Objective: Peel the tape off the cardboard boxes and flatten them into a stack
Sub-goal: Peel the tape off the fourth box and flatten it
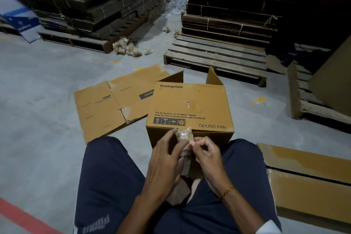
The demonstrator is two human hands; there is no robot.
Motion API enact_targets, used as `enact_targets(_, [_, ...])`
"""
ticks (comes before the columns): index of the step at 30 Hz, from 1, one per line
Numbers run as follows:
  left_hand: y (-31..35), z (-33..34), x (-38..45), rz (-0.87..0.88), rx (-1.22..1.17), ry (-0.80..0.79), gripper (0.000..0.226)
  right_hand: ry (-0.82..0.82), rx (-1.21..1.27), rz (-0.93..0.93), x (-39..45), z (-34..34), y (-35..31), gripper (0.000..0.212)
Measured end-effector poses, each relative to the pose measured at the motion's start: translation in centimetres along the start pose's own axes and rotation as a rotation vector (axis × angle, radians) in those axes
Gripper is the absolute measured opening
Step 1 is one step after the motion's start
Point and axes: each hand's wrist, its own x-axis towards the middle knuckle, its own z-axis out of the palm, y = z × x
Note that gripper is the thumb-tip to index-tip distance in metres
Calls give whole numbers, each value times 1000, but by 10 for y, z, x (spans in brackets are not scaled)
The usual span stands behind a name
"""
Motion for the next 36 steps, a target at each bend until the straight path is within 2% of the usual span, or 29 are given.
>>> enact_targets(2, [-14, -1, 5, 91, 151, -119, 96, 5, 2, -5, 1, 1, 0, 15])
enact_targets(3, [-19, 0, 8, 114, 190, -149, 99, 0, 16, 0, 1, 0, 1, 15])
enact_targets(6, [-26, 2, 20, 167, 207, -92, 78, -24, 66, 39, -2, -3, -2, 19])
enact_targets(8, [-26, 3, 23, 207, 193, -32, 63, -19, 12, 27, -3, -7, -7, 17])
enact_targets(9, [-26, 3, 22, 222, 193, -20, 60, -8, -49, 6, -3, -10, -9, 17])
enact_targets(11, [-27, 4, 17, 222, 199, -17, 59, -26, -219, -102, -4, -20, -13, 32])
enact_targets(14, [-27, 5, 17, 202, 193, 20, 47, -257, -676, -429, -6, -33, -14, 59])
enact_targets(16, [-23, 6, 17, 203, 181, 25, 43, -359, -954, -550, -4, -31, -11, 75])
enact_targets(18, [-22, 7, 15, 163, 133, 18, 41, -316, -1051, -614, 1, -26, -6, 81])
enact_targets(20, [-25, 2, 15, 23, 34, 11, 44, -257, -1099, -664, 5, -21, -3, 76])
enact_targets(22, [-35, -3, 18, -33, -12, 29, 42, -216, -1114, -707, 9, -18, -1, 63])
enact_targets(26, [-55, -5, 38, 104, 94, -12, 52, -219, -1126, -832, 12, -18, -1, 38])
enact_targets(29, [-68, -6, 55, 122, 177, -84, 62, -222, -1106, -869, 10, -20, -2, 36])
enact_targets(32, [-77, -3, 60, 151, 269, -174, 58, -235, -1094, -888, 7, -20, -1, 37])
enact_targets(36, [-79, 3, 60, 147, 329, -122, 55, -304, -1107, -856, 10, -21, 5, 30])
